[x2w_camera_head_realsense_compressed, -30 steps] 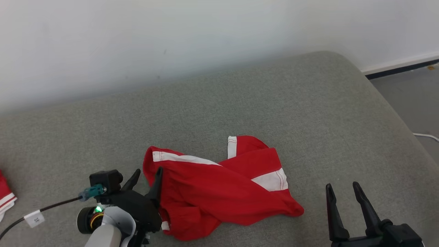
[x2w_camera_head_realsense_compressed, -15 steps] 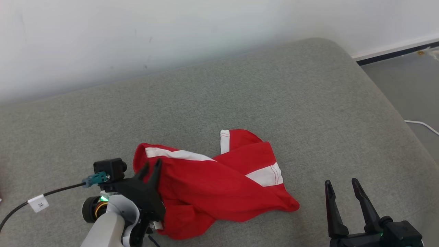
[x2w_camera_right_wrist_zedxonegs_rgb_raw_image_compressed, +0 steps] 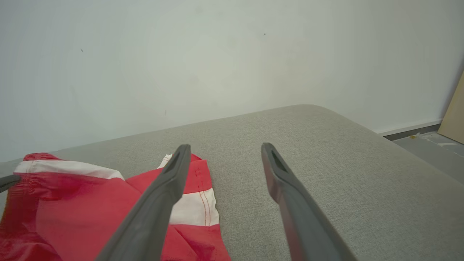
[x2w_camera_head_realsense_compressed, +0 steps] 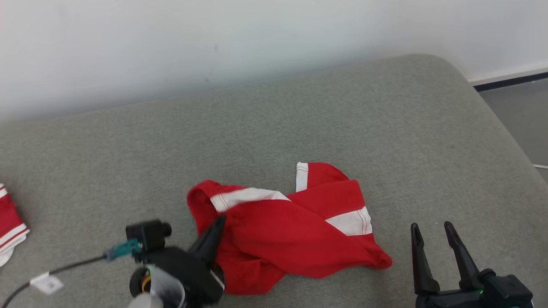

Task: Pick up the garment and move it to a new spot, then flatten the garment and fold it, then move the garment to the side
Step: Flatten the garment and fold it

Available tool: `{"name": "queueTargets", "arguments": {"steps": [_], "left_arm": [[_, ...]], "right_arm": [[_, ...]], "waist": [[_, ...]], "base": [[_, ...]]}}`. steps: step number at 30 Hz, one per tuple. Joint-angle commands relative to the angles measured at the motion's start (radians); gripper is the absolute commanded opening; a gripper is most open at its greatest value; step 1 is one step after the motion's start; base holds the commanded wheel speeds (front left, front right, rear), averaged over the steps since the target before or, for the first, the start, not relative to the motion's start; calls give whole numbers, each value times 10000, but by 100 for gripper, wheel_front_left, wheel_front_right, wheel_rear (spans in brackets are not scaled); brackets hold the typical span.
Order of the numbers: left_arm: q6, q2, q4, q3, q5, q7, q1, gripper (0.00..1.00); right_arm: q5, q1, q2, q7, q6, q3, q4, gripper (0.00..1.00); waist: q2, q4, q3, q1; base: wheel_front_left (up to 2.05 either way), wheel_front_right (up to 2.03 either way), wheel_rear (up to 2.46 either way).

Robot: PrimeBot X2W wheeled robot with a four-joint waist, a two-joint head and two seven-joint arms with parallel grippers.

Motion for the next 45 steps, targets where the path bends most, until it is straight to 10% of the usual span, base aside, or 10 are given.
{"name": "queueTargets", "arguments": {"steps": [1,12,25,26,27,28,45], "left_arm": [[10,126,-362,-58,-313,141,403,0],[814,1562,-3543,374,-1576,1297,3414,0],[1902,1860,-2688,202,-292,749,3870,0],[1908,1802,-2615,238,-261,569,3890,19],[1914,1742,-2562,305,-229,340,3900,71],[1880,1696,-2526,346,-160,81,3897,100],[1431,970,-2489,2047,2755,-3068,4428,100]], "right_arm": [[41,52,1,-47,-20,-34,-45,100],[89,-35,2,-47,-20,-112,-67,100],[50,-31,2,-47,-20,112,154,100],[46,-2,2,-46,-20,116,174,100],[48,39,2,-47,-20,119,182,100],[48,73,2,-48,-20,112,196,100],[-214,387,-4,-46,-20,-364,401,100]], "waist": [[-1,160,32,-1],[-1,683,181,-1],[-1,652,-97,-1],[-1,649,-152,-1],[-1,651,-196,-1],[-1,659,-252,-1],[-1,1476,-1220,-1]], "base": [[0,0,0],[0,0,0],[0,0,0],[0,0,0],[0,0,0],[0,0,0],[0,0,0]]}}
